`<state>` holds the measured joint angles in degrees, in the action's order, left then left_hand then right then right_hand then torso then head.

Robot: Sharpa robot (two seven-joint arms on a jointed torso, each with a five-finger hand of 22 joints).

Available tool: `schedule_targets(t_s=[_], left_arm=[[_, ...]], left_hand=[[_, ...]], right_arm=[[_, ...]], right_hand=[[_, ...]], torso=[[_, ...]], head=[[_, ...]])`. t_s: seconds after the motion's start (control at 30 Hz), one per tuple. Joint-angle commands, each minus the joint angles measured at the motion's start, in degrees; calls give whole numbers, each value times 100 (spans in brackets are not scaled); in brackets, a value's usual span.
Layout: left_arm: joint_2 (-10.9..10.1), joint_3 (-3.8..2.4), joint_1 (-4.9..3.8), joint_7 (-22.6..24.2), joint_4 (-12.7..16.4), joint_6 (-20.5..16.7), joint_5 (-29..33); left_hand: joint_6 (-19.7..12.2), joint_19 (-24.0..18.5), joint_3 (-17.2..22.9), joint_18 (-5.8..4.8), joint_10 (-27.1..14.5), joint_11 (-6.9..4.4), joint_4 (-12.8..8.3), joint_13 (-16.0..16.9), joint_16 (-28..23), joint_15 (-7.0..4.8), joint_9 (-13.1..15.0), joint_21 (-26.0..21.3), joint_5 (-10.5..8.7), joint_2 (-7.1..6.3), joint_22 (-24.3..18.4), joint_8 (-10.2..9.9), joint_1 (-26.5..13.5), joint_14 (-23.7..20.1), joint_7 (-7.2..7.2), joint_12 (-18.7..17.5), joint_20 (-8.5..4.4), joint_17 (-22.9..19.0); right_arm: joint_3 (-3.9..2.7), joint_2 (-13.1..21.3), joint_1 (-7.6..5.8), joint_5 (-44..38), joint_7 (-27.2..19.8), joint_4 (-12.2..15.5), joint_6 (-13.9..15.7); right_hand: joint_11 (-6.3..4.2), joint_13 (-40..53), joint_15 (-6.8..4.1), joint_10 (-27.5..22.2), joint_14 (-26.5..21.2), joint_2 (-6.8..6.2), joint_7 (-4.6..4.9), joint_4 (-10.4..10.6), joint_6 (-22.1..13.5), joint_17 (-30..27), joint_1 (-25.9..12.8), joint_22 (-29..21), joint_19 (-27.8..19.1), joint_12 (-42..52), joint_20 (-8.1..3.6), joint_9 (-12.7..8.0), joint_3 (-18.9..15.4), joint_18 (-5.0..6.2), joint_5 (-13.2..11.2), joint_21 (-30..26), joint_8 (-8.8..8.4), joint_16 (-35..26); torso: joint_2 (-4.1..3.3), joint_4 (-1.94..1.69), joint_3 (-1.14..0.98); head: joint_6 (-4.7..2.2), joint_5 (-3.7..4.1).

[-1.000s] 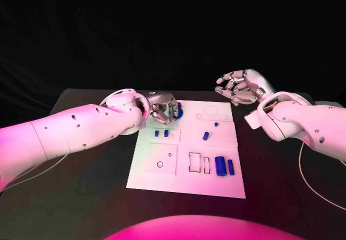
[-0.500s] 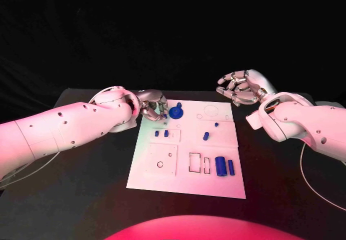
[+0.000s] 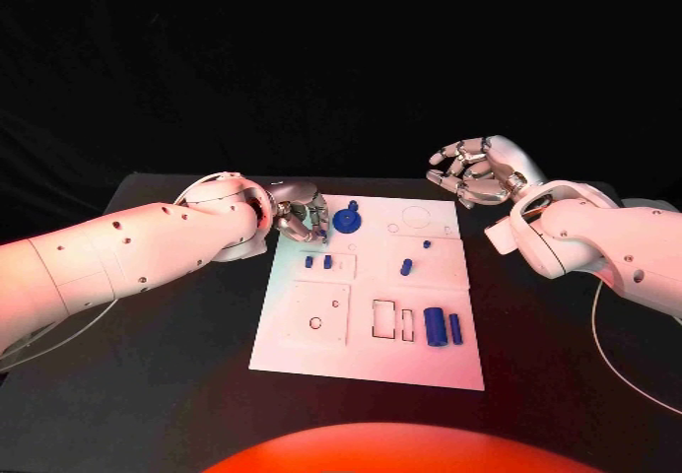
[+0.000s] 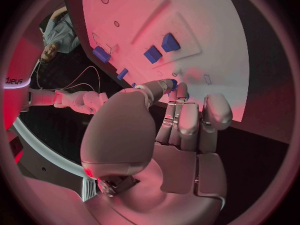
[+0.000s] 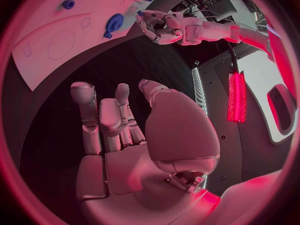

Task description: Assemble the parts on the task board

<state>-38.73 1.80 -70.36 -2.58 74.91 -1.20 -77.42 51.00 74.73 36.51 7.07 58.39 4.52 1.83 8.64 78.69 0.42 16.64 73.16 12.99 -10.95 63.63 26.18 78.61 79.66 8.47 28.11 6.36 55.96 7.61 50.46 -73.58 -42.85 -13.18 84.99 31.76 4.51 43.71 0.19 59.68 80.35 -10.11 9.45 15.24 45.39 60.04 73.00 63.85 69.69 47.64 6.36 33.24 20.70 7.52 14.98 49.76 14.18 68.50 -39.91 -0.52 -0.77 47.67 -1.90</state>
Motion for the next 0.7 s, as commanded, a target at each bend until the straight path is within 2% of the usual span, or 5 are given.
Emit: schedule_targets(t_s=[0.03, 0.23, 0.43, 0.7], left_arm=[[28, 3, 10, 17, -19, 138, 93], [59, 17, 30, 13, -57, 166, 104], [75, 22, 40, 1, -75, 198, 107], [104, 26, 42, -20, -90, 251, 103]], left_hand=[[49, 35, -45, -109, 47, 10, 3, -5, 8, -4, 1, 18, -22, 13, -5, -4, -49, 26, 8, -21, -7, -6], [57, 29, -47, -106, 56, 8, 4, -6, 6, -6, 4, 11, -22, 16, -15, -7, -51, 24, 6, -32, -9, -12], [57, 31, -47, -107, 57, 8, 4, -7, 5, -6, 4, 12, -22, 16, -13, -8, -51, 23, 6, -34, -9, -15], [58, 27, -48, -105, 59, 8, 4, -7, 4, -6, 4, 8, -22, 16, -19, -10, -52, 22, 5, -38, -10, -17]], right_arm=[[-1, -6, 3, -13, -50, 8, -30], [-1, -5, 3, -13, -50, 7, -31], [-1, -1, 3, -13, -50, 8, -30], [-1, 1, 3, -13, -49, 10, -31]], right_hand=[[-6, -10, -2, 10, 40, 46, -6, 20, 31, 8, -5, 8, 28, 31, -10, 10, -18, 49, 21, -33, 18, -10], [-6, -10, -2, 10, 40, 46, -6, 20, 31, 8, -5, 8, 28, 31, -10, 10, -18, 49, 21, -33, 18, -10], [-6, -10, -2, 10, 40, 46, -6, 20, 31, 8, -5, 8, 28, 31, -10, 10, -18, 49, 21, -33, 18, -10], [-6, -10, -2, 10, 40, 46, -6, 20, 31, 8, -5, 8, 28, 31, -10, 10, -18, 49, 21, -33, 18, -10]], torso=[[3, 0, -6], [-2, 8, -4], [-1, 3, -10], [1, 1, -7]], head=[[3, -1], [4, 8], [15, 14], [30, 22]])
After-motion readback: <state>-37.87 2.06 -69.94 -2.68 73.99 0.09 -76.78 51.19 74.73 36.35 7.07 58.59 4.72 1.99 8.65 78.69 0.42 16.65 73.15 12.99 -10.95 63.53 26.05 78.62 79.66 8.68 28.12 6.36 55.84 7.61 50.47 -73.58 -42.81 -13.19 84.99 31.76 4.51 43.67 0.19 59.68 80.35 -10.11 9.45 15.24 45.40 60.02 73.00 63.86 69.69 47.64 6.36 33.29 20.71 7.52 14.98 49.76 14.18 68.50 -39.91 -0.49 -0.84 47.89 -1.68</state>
